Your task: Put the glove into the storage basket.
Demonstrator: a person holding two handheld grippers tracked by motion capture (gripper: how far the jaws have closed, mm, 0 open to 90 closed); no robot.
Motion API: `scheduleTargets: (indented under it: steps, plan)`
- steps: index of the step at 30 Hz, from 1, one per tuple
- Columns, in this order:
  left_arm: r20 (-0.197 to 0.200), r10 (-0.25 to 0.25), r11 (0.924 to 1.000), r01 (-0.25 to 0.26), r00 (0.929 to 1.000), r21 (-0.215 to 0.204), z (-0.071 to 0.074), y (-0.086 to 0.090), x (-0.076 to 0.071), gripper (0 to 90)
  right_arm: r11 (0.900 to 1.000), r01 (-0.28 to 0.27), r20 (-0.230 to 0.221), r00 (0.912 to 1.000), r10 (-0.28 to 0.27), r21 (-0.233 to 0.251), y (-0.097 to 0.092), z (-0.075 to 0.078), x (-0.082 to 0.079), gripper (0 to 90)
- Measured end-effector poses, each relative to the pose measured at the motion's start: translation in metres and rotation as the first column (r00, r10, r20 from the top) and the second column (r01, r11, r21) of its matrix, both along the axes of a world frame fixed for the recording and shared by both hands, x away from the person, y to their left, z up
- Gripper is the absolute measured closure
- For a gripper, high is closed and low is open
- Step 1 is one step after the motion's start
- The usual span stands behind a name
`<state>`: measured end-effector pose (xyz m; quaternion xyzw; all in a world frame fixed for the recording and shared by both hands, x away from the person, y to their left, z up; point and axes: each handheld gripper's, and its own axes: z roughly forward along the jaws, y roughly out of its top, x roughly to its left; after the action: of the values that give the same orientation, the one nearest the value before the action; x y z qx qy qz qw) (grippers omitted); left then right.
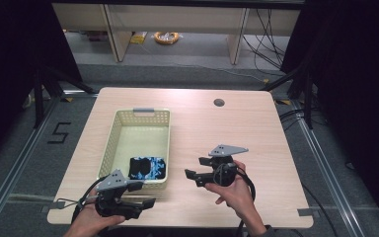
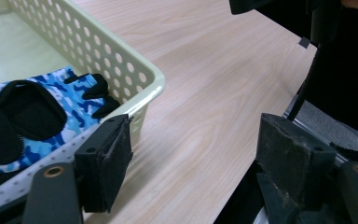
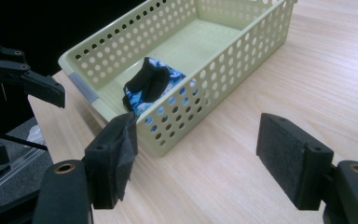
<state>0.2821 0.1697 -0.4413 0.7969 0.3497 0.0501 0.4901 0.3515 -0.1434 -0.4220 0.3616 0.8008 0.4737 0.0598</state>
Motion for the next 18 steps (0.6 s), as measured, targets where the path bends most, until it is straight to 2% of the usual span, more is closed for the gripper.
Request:
scheduleTargets:
  steps: [1, 2, 3, 4, 5, 6, 8, 9, 10, 11, 14, 15, 16, 17, 18]
  plan:
    - [0.004, 0.007, 1.0000, -0.007, 1.0000, 0.000, -0.002, -0.002, -0.002, 26.2, 0.9999, 0.001, -0.027, 0.9996, -0.001, 0.016, 0.000, -0.001, -0.001, 29.9]
    - [0.002, -0.006, 1.0000, 0.006, 1.0000, 0.007, -0.002, -0.002, -0.002, 26.1, 0.9998, 0.017, -0.036, 0.9992, -0.017, 0.008, -0.001, 0.000, -0.003, 29.9]
    - [0.007, -0.010, 0.9999, 0.010, 0.9999, -0.005, -0.004, -0.003, -0.002, 26.0, 0.9999, 0.013, -0.035, 0.9993, -0.013, 0.010, -0.002, -0.001, -0.003, 29.9]
    - [0.007, -0.010, 0.9999, 0.010, 0.9999, -0.005, -0.004, -0.003, -0.002, 26.0, 0.9999, -0.009, -0.012, 0.9999, 0.009, 0.013, -0.003, -0.002, -0.001, 29.9]
    - [-0.013, 0.002, 0.9999, -0.002, 0.9999, -0.011, -0.005, -0.004, -0.004, 26.0, 0.9999, -0.009, -0.012, 0.9999, 0.009, 0.013, -0.003, -0.002, -0.001, 29.9]
    - [0.002, -0.012, 0.9999, 0.012, 0.9999, 0.012, -0.005, -0.004, -0.004, 26.0, 0.9999, -0.002, -0.015, 0.9999, 0.002, 0.013, -0.004, -0.002, -0.002, 29.9]
    - [-0.008, -0.012, 0.9999, 0.012, 0.9999, 0.008, -0.008, -0.005, -0.005, 25.9, 0.9998, 0.007, -0.034, 0.9994, -0.007, 0.020, -0.005, -0.003, -0.005, 29.7]
    - [0.012, -0.021, 0.9998, 0.021, 0.9997, 0.005, -0.011, -0.006, -0.006, 25.8, 0.9998, 0.003, -0.027, 0.9996, -0.003, 0.021, -0.006, -0.004, -0.006, 29.6]
    - [0.012, -0.021, 0.9998, 0.021, 0.9997, 0.005, -0.011, -0.006, -0.006, 25.8, 0.9998, 0.003, -0.027, 0.9996, -0.003, 0.021, -0.006, -0.004, -0.006, 29.6]
    - [0.007, -0.029, 0.9993, 0.029, 0.9996, 0.023, -0.012, -0.005, -0.007, 25.7, 0.9996, 0.020, -0.047, 0.9987, -0.019, 0.019, -0.005, -0.005, -0.009, 29.6]
    - [0.004, -0.029, 0.9995, 0.028, 0.9996, 0.011, -0.015, -0.007, -0.008, 25.6, 0.9999, 0.001, -0.030, 0.9995, 0.000, 0.017, -0.007, -0.009, -0.009, 29.4]
    - [-0.012, -0.025, 0.9996, 0.026, 0.9996, 0.009, -0.016, -0.008, -0.010, 25.4, 0.9998, -0.008, -0.037, 0.9993, 0.009, 0.017, -0.007, -0.011, -0.010, 29.3]
    - [-0.002, -0.031, 0.9995, 0.031, 0.9995, 0.005, -0.018, -0.009, -0.011, 25.4, 0.9998, 0.005, -0.066, 0.9978, -0.003, 0.019, -0.006, -0.011, -0.012, 29.2]
    - [-0.002, -0.038, 0.9992, 0.038, 0.9993, 0.010, -0.019, -0.008, -0.011, 25.3, 0.9999, 0.008, -0.065, 0.9979, -0.007, 0.014, -0.007, -0.011, -0.013, 29.2]
    - [-0.005, -0.039, 0.9992, 0.039, 0.9992, 0.003, -0.020, -0.009, -0.011, 25.1, 0.9999, -0.005, -0.038, 0.9993, 0.005, 0.010, -0.008, -0.013, -0.012, 29.2]
